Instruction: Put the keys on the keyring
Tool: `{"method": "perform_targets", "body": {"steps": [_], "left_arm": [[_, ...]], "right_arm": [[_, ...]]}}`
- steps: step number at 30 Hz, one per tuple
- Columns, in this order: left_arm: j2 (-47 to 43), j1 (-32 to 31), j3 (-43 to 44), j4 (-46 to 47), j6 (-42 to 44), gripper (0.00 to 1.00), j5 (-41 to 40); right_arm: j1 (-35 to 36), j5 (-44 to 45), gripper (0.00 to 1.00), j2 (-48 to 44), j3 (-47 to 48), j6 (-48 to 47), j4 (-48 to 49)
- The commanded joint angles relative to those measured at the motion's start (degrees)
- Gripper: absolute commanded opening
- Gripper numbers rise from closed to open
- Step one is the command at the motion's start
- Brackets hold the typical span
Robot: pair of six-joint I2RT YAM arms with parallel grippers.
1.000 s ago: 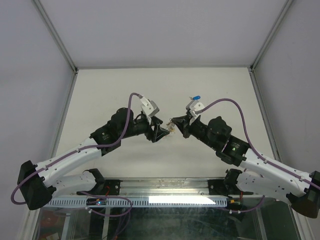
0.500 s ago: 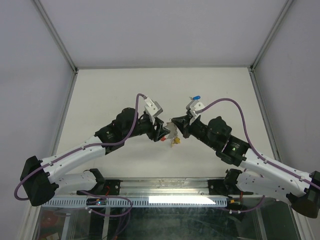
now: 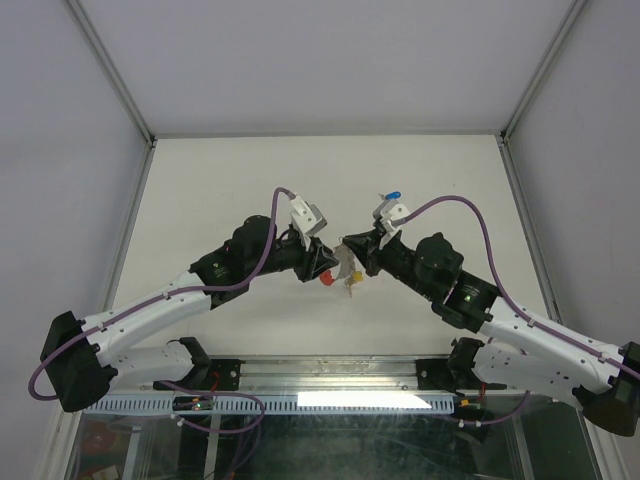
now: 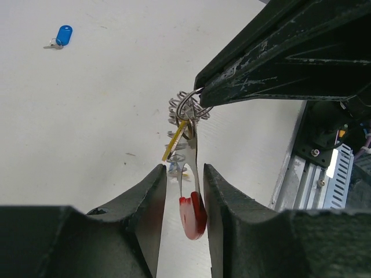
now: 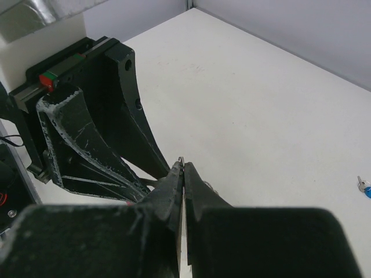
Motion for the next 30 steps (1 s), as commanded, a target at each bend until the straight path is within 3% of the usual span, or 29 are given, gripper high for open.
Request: {"method": "perform_targets", "body": {"steps": [1, 6, 9, 15, 20, 25, 30], "left_arm": [[0.23, -0.35, 1.06, 3.28, 0.21, 0.29, -0.27], [0.82, -0.4, 1.37, 3.27, 0.21, 0.15, -1.1], [1.18, -0.42, 1.87, 3.32, 0.22, 0.0, -0.84], [1.19, -0.52, 1.64, 4.26, 0.04, 0.0, 0.46], [1.07, -0.52, 0.71, 5.78, -0.97, 0.0, 0.93], [-0.03, -0.51, -0.71, 7.78, -3.01, 0.0, 0.8], [-1.16, -0.51, -2.35, 10.26, -5.33, 0.0, 0.66]], "right_arm": [[-0.15, 0.64, 0.0, -0.35, 3.37, 1.16, 4.35], [-0.12, 0.27, 0.0, -0.23, 3.79, 1.62, 4.03], [-0.15, 0.21, 0.0, 0.28, 4.91, 2.32, 2.57], [-0.15, -0.37, 0.0, 4.36, 11.08, 4.91, -5.78], [-0.15, -5.64, 0.0, 8.18, 14.62, 8.78, -7.3], [-0.17, -11.23, 0.17, 8.13, 14.05, 10.34, -5.69], [-0.14, -3.65, 0.28, 2.02, 11.61, 9.01, -6.41]]}}
